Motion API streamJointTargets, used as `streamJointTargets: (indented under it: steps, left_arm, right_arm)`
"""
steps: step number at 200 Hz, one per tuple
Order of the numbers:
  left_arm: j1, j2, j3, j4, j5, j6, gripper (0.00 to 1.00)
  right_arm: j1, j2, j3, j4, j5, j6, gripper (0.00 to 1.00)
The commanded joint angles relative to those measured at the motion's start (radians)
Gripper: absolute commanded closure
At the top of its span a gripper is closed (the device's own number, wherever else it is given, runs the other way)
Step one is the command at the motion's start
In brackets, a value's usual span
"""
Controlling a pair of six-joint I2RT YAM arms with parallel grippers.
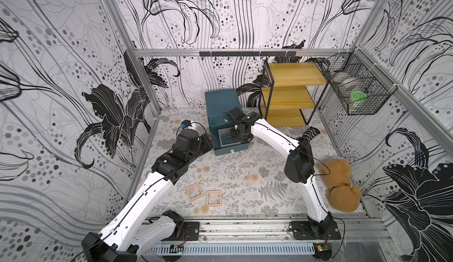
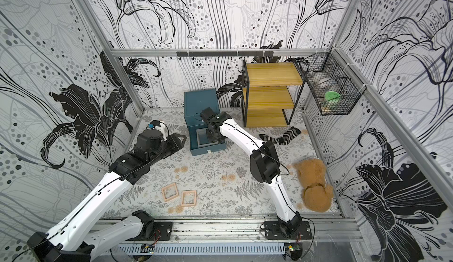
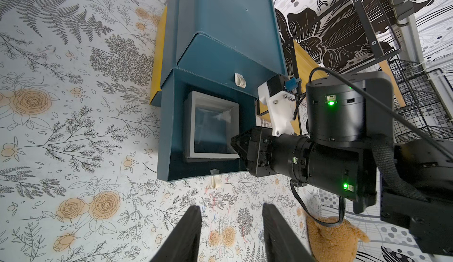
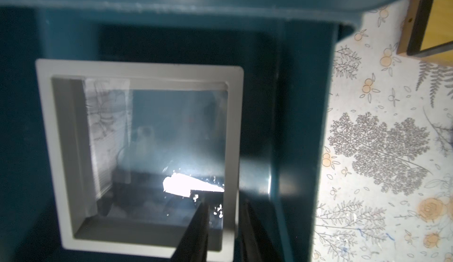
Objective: Place the brooch boxes into the drawer by color
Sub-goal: Place the brooch box in the drawer.
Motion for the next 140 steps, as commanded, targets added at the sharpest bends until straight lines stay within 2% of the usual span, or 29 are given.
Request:
streamJointTargets:
  steps: [1,36,64,90,140]
  left_arm:
    - [0.006,0.011,0.044,0.043,0.010,0.016,0.53]
    - [0.027,0.034,0.053,0.064,0.019,0.005,0.50]
    - [0.077,0.086,0.069,0.109,0.053,-0.011,0.46]
    - [0.124,0.158,0.099,0.167,0.081,-0.019,0.43]
    - [0.211,0.337,0.194,0.249,0.153,-0.019,0.39]
  right_arm:
    - [-0.001,-0.020,0.030,-0.007,-0.012,0.026,0.72]
    - [0.001,-0.120,-0.032,0.043,-0.022,0.059,0.71]
    - [0.001,-0.300,-0.258,0.182,-0.080,0.148,0.71]
    - [-0.001,-0.462,-0.486,0.340,-0.184,0.268,0.70]
    - [-0.004,-0.621,-0.815,0.560,-0.363,0.497,0.71]
